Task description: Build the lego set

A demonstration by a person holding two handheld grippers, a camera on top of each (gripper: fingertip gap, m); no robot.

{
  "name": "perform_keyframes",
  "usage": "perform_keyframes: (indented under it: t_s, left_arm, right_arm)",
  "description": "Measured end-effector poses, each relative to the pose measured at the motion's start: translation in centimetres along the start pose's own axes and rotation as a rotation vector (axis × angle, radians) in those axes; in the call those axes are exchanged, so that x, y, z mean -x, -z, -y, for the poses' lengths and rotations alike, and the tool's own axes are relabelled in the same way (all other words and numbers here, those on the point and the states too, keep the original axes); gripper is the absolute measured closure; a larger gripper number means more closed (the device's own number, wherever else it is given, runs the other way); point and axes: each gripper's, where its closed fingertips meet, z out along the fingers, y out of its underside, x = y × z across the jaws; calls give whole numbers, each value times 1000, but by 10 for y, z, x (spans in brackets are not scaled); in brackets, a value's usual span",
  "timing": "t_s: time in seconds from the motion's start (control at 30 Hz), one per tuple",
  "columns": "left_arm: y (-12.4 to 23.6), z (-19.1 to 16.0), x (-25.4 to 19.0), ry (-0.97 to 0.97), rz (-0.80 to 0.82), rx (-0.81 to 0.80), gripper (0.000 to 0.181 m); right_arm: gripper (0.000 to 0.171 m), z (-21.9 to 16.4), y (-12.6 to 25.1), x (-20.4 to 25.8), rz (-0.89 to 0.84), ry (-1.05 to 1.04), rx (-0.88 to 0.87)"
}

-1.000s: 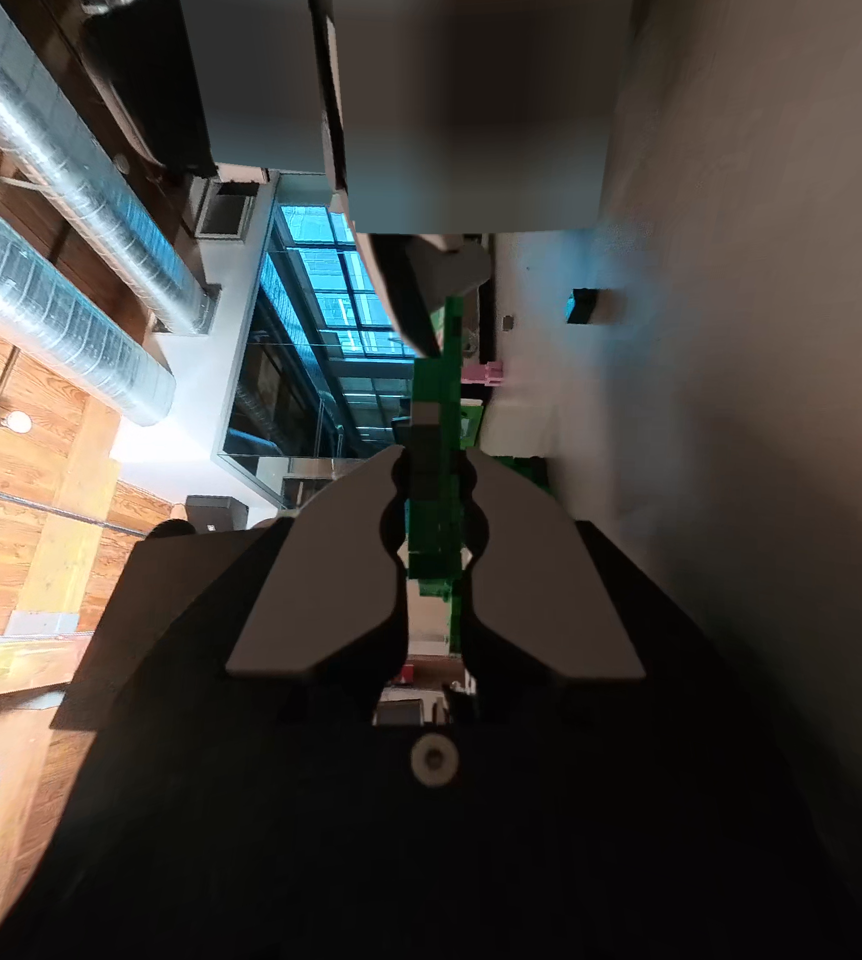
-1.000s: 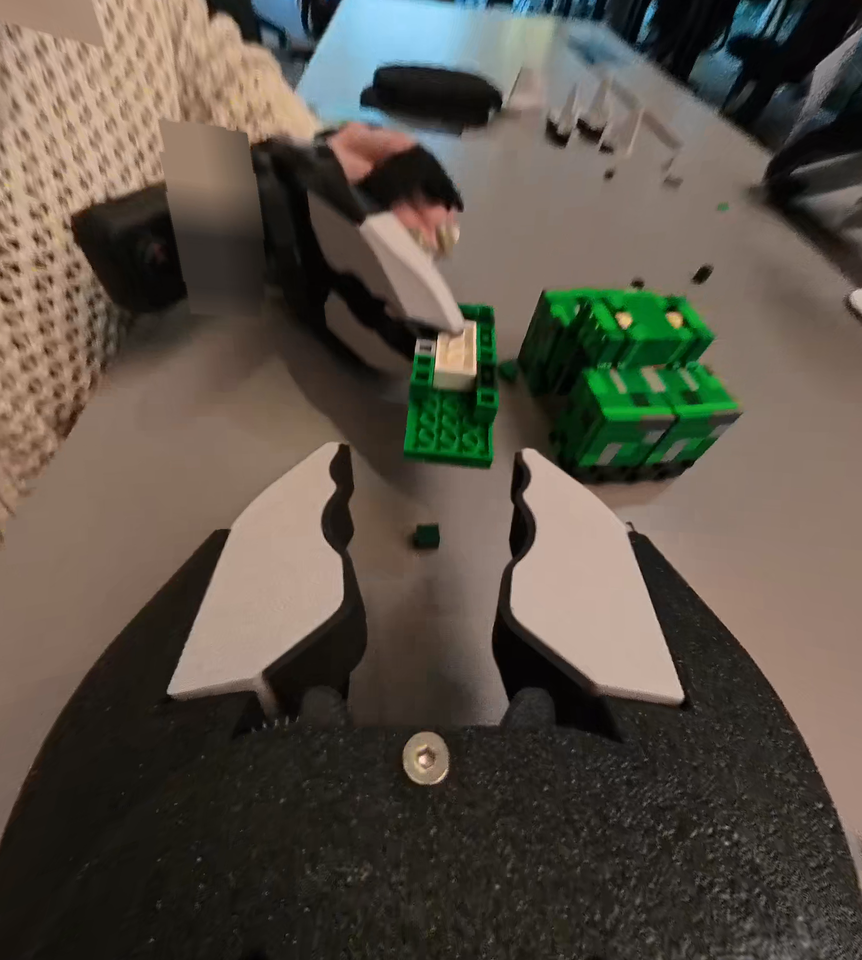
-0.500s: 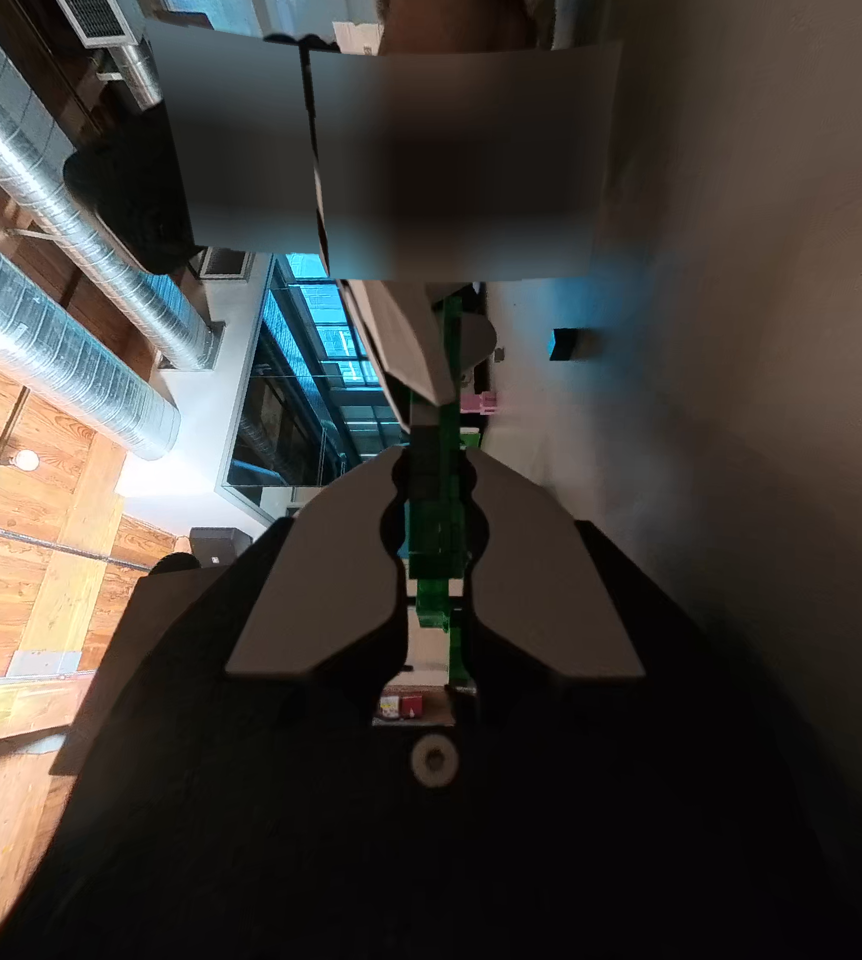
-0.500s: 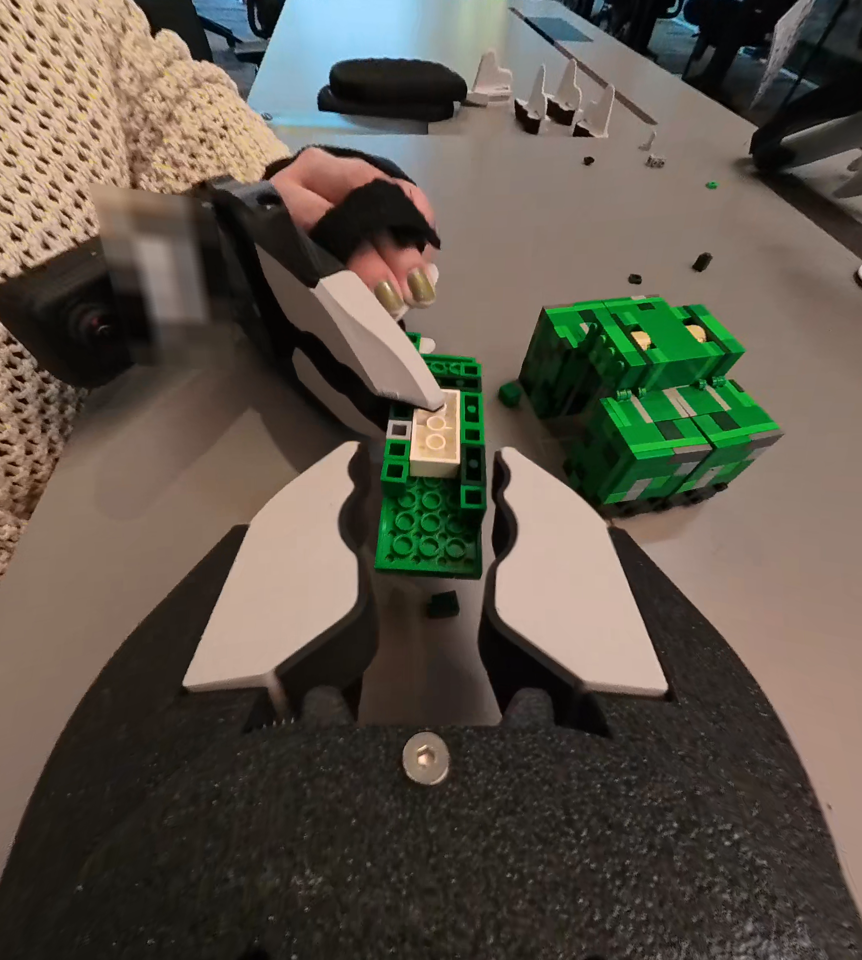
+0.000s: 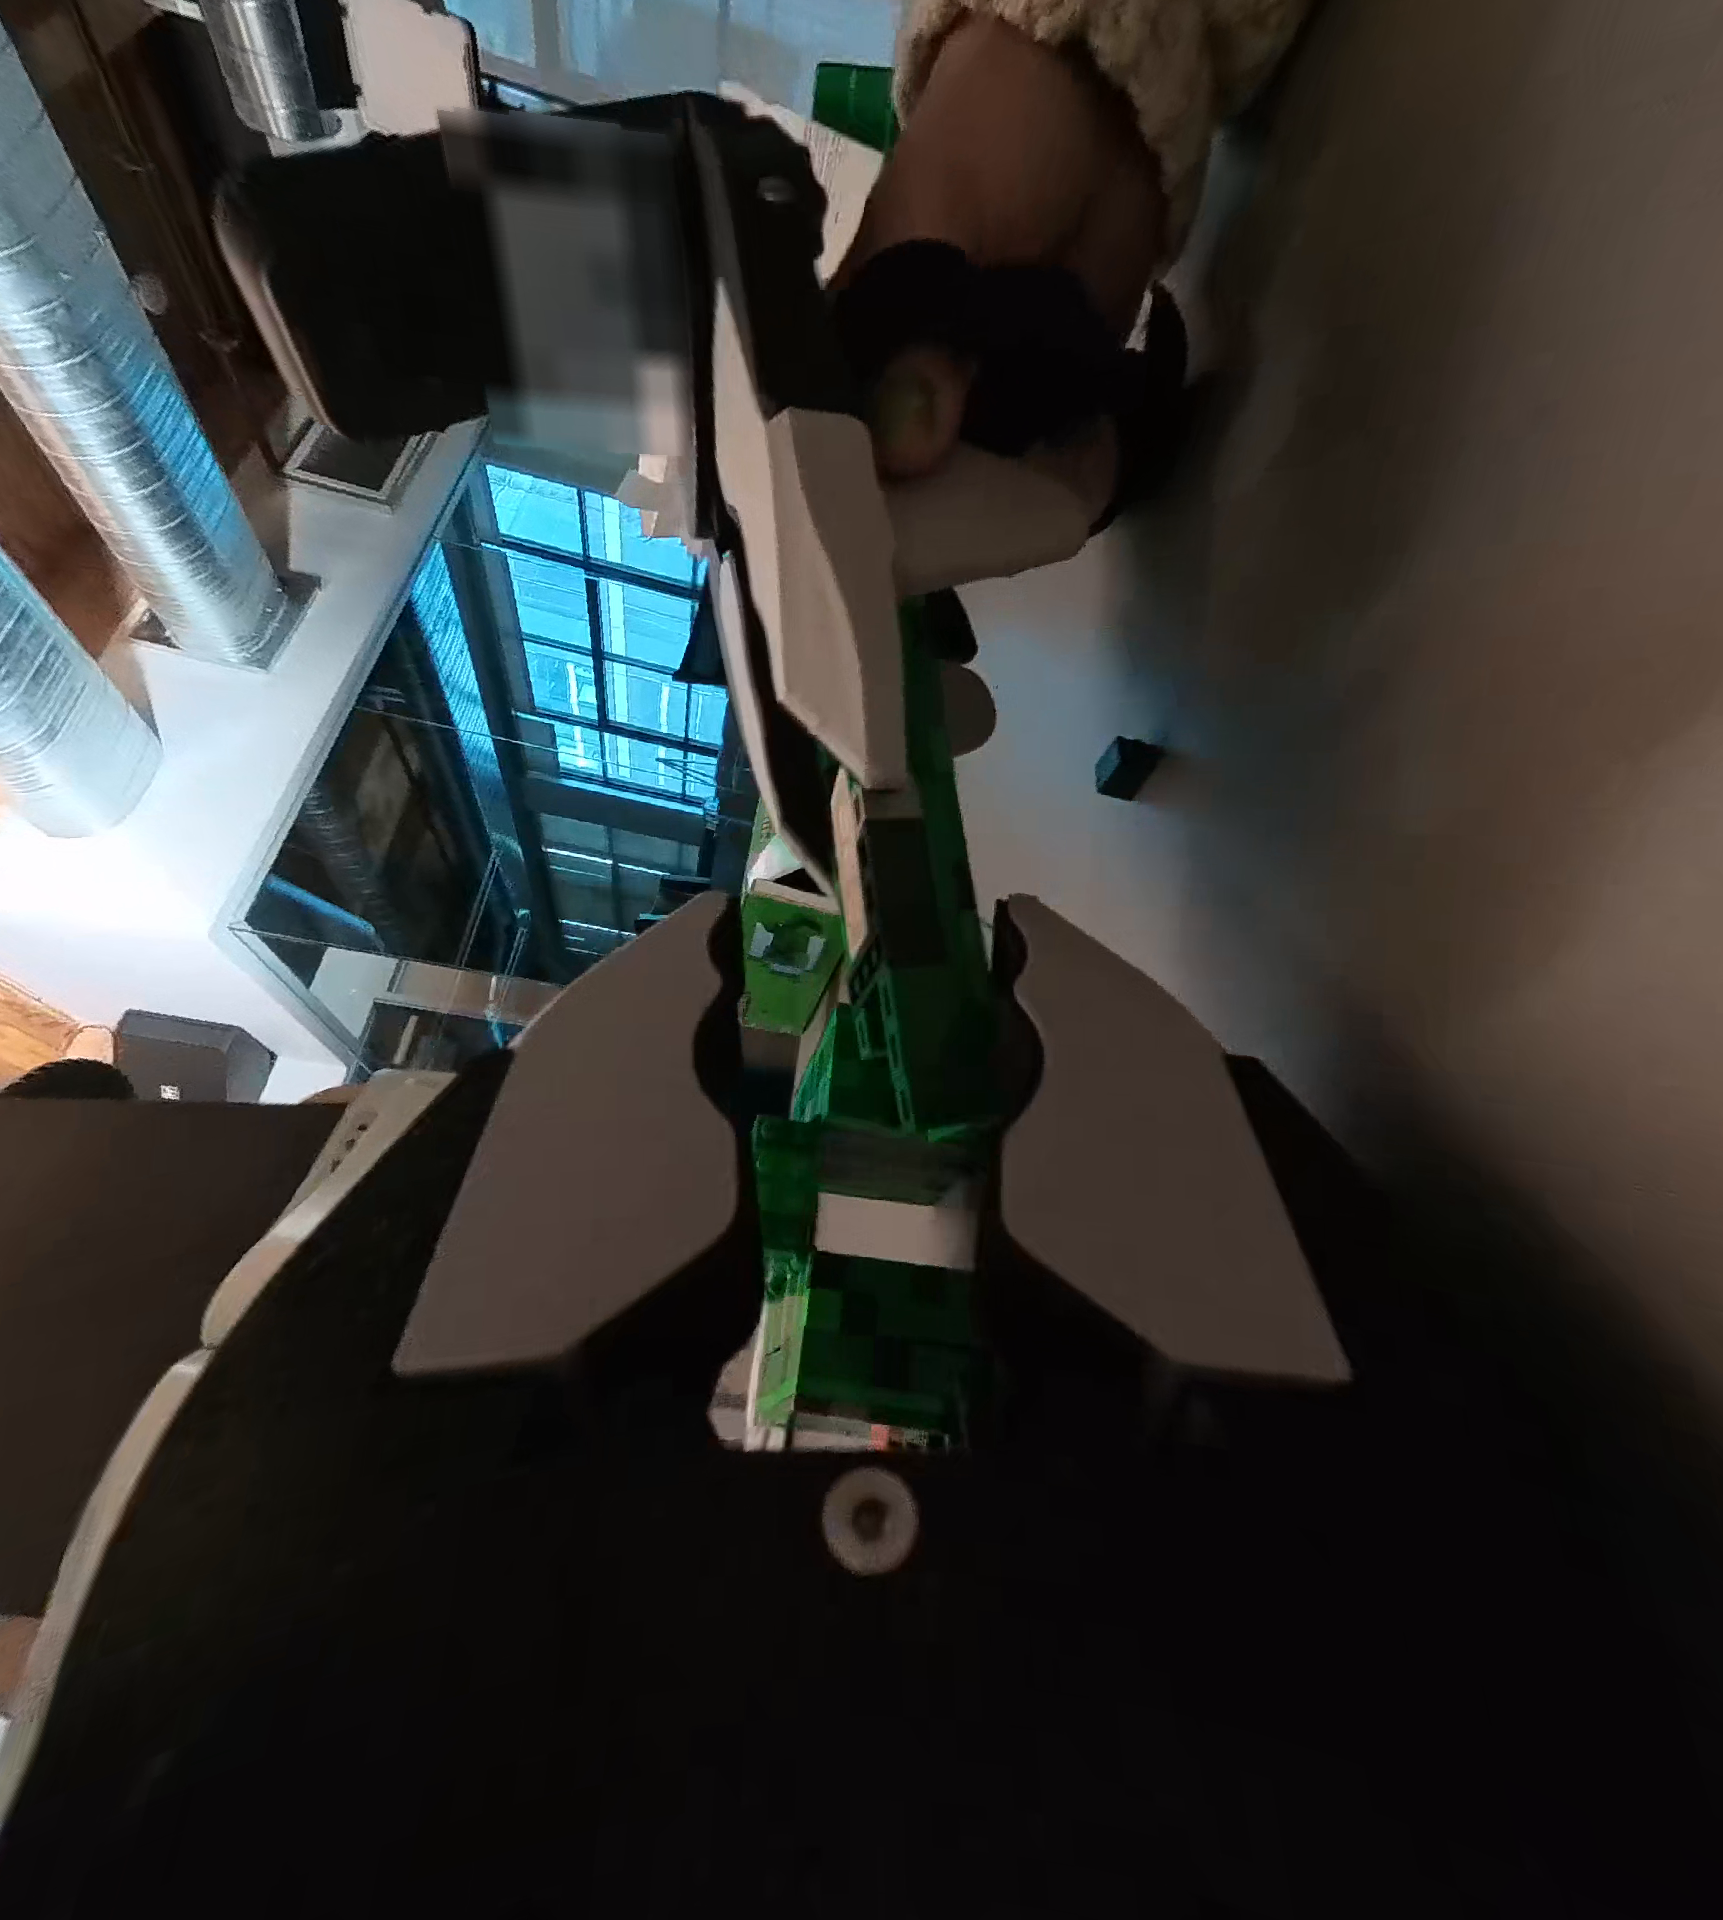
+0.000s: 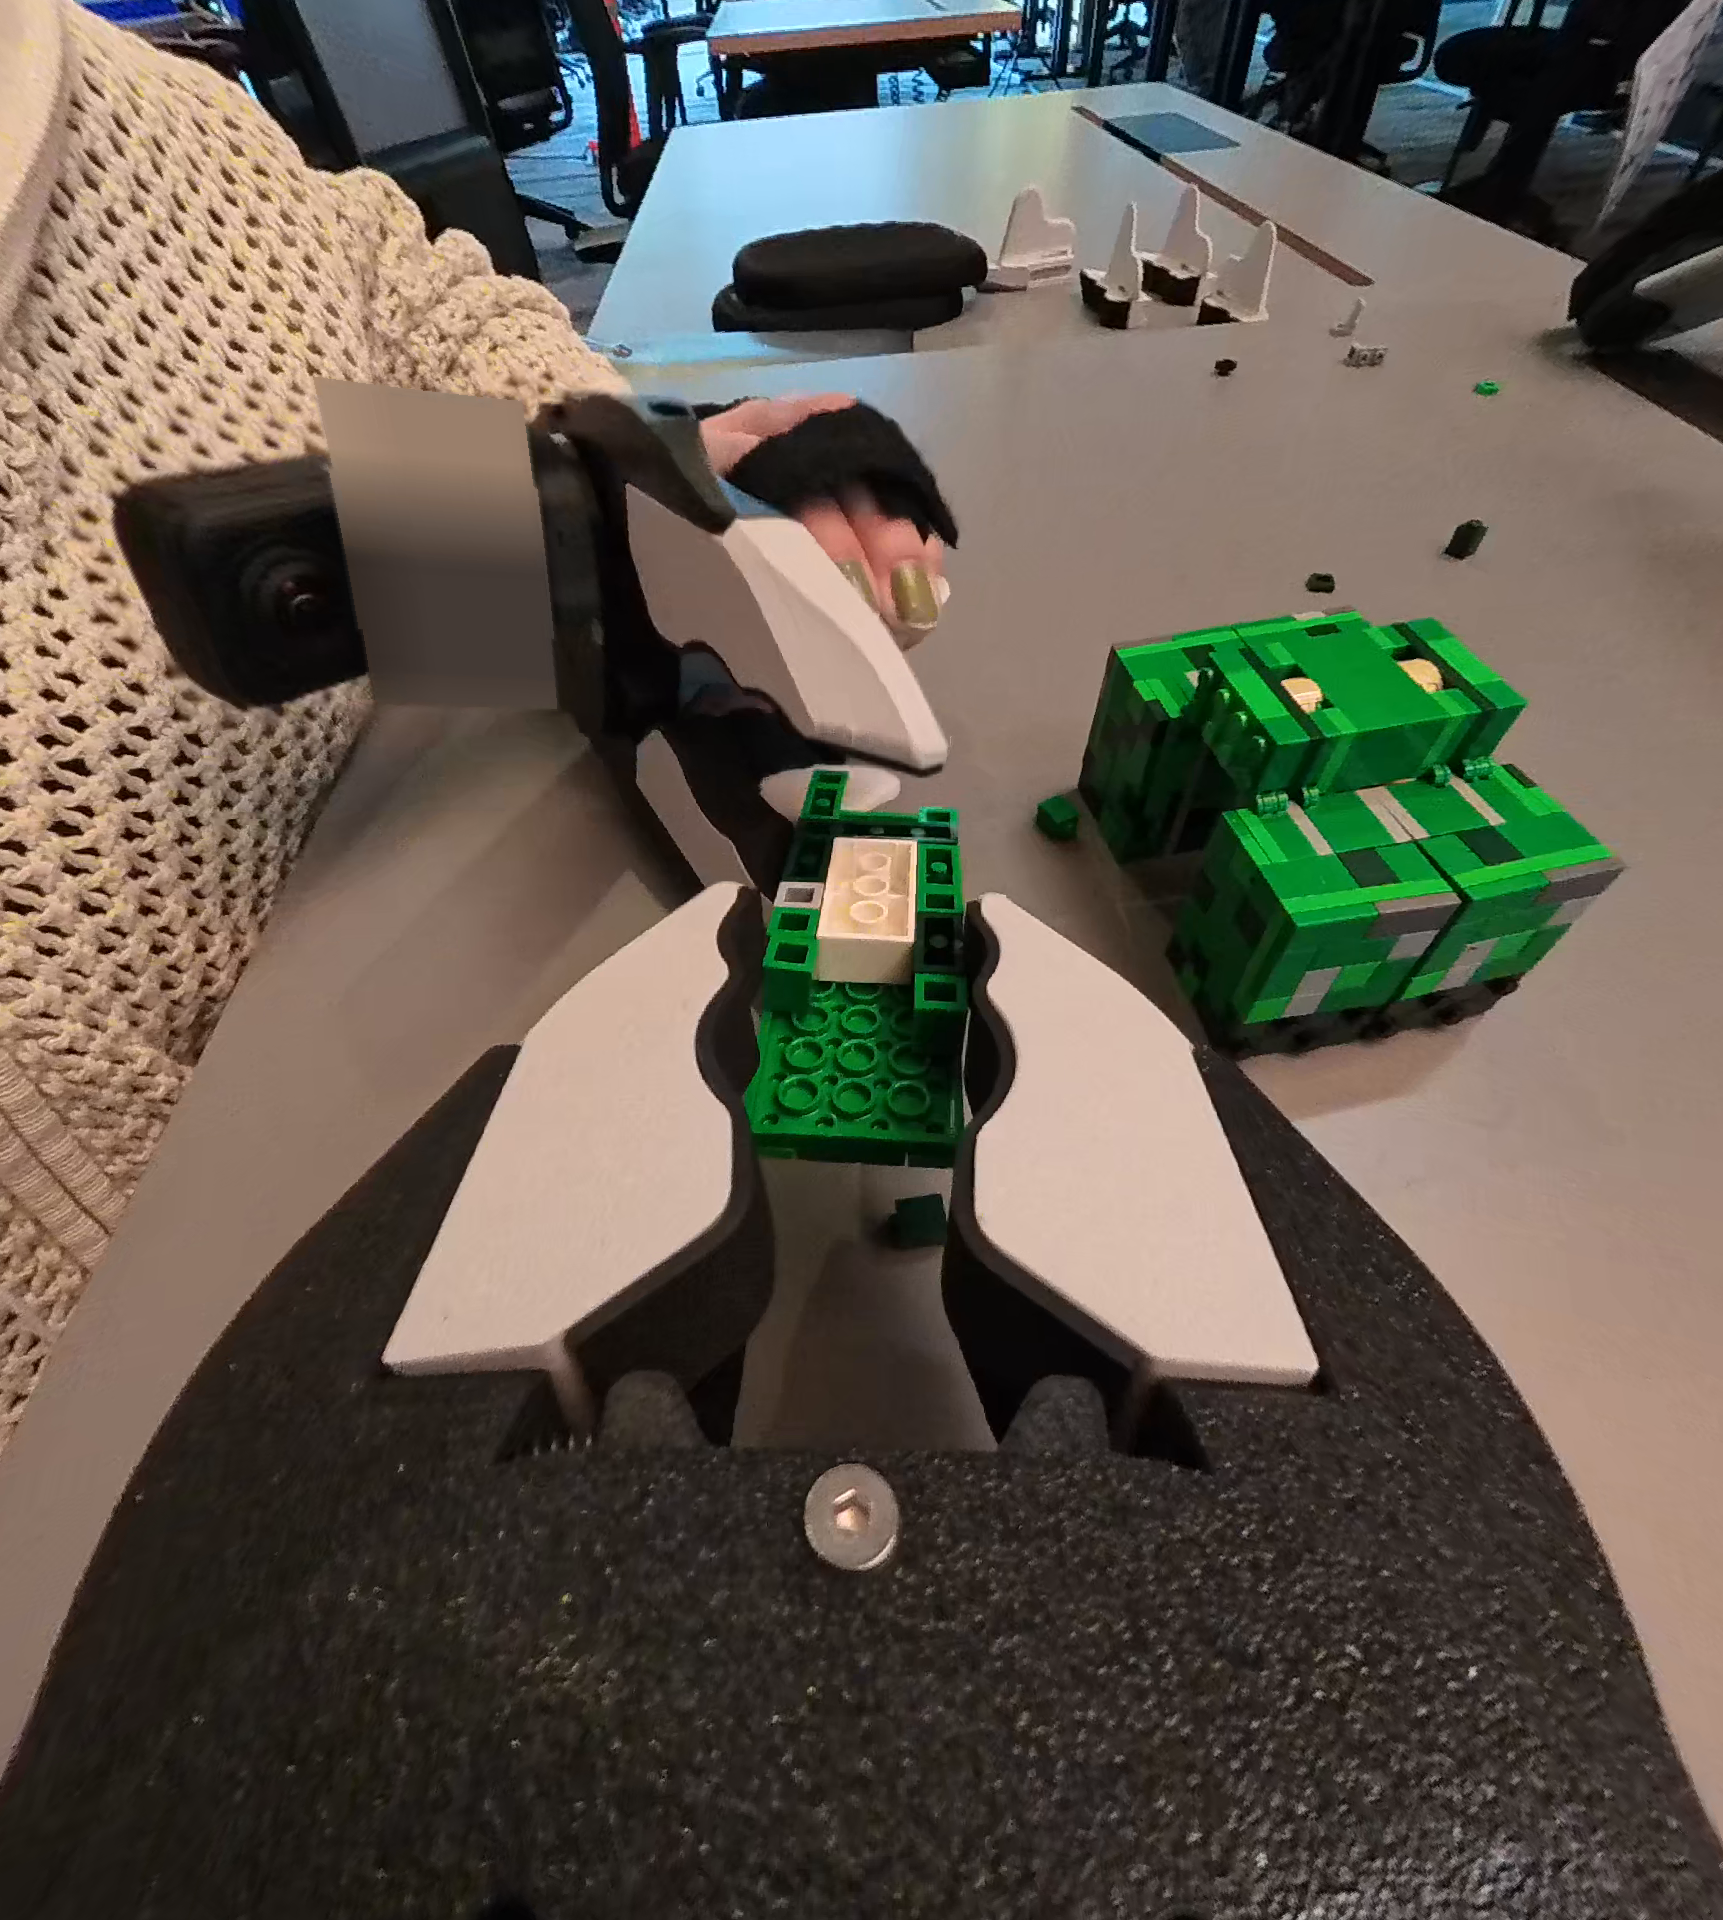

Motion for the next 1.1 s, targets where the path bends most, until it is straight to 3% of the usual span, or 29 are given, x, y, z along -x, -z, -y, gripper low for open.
perform_keyframes:
  t_s: [0.3, 0.43, 0.6, 0.73, 0.8, 0.9, 1.1]
  left_arm:
    - [0, -9, 18, -87, 135, 92, 149]
    - [-2, -14, 16, -63, 118, 123, 144]
    - [-1, -1, 10, -237, 134, 86, 158]
    - [0, 0, 7, -249, 120, 83, 164]
    - [1, -2, 6, -251, 103, 89, 164]
    - [2, -6, 6, -251, 93, 106, 164]
    - [1, -17, 9, -208, 87, 154, 164]
  right_arm:
    - [135, 5, 2, -1, -8, -7, -41]
    - [135, 8, 0, -3, -49, 19, -55]
    - [135, 7, -4, 4, -8, 28, -39]
    - [135, 6, -4, 6, -5, 44, -32]
    - [124, 7, -2, 7, -10, 77, -42]
    - [120, -7, 14, -3, -39, 125, 66]
    - [141, -54, 37, -7, 62, 12, 292]
